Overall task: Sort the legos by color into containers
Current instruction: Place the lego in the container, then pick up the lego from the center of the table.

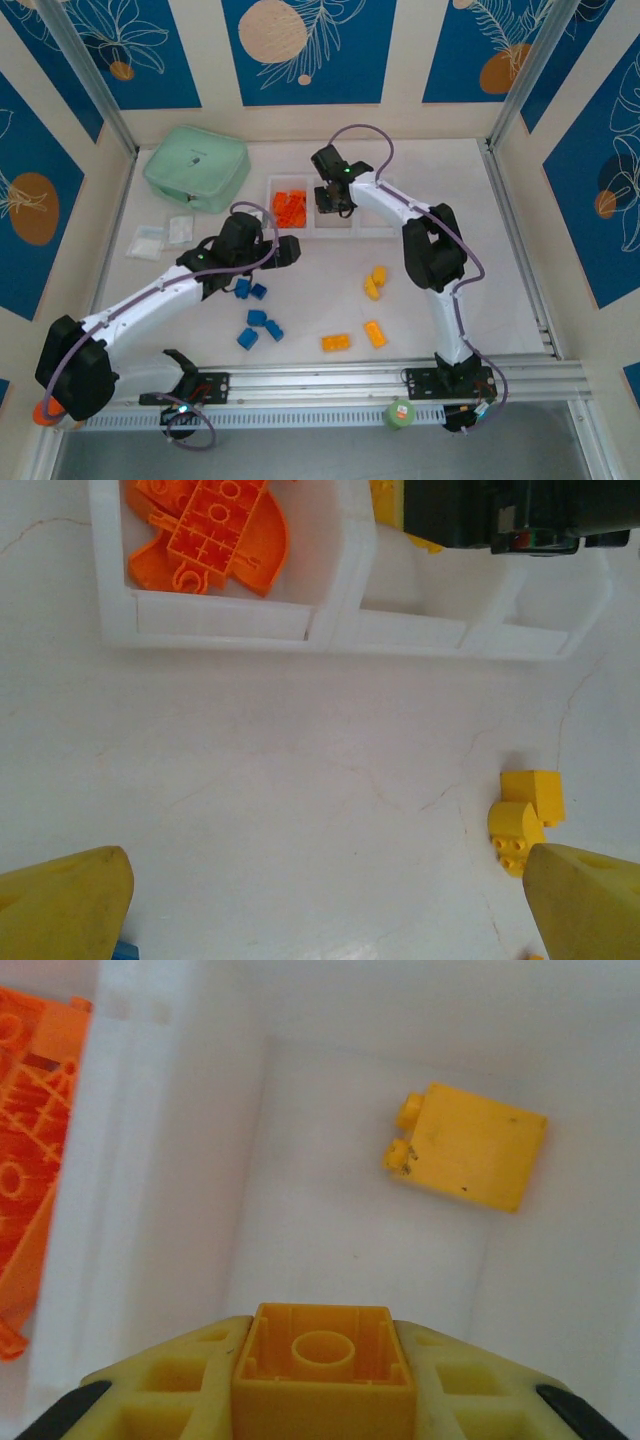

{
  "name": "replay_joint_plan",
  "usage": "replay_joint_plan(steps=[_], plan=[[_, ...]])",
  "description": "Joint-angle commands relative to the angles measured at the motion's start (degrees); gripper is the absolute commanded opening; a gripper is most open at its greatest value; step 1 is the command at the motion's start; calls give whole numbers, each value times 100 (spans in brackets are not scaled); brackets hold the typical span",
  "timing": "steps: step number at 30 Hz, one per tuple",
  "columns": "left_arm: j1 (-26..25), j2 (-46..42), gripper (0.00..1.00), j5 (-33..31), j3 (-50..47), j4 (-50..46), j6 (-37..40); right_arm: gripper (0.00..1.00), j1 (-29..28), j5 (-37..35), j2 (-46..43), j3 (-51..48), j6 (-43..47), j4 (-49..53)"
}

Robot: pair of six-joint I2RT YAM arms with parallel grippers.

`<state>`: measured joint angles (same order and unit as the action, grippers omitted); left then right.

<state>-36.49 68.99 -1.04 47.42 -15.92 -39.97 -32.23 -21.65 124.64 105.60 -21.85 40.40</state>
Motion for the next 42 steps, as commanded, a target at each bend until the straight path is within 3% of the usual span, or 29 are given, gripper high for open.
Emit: replay_joint_plan(steps=[1,8,13,20,28,36,42], plan=[[89,42,99,165,171,-103,139,32,-28,44,73,212,93,166],[160,25,99,314,189,-107,143,52,-27,124,-4,249,29,271],[160,-54,99,348,171,-129,175,53,17,135,-603,-43,66,258],[115,-169,99,507,85,-120,161,56,100,440,-1840,-1310,-15,108],[-430,-191,99,368,-98,65,-23,62,171,619,-3140,-2971,-299,459],[-1079,58,99,122,-345,652,-503,64,-61,472,-3850,-4328,-707,620],[-1220,141,99,-28,-496,877,-738,63,-367,608,-3903,-4891,-1050,532]])
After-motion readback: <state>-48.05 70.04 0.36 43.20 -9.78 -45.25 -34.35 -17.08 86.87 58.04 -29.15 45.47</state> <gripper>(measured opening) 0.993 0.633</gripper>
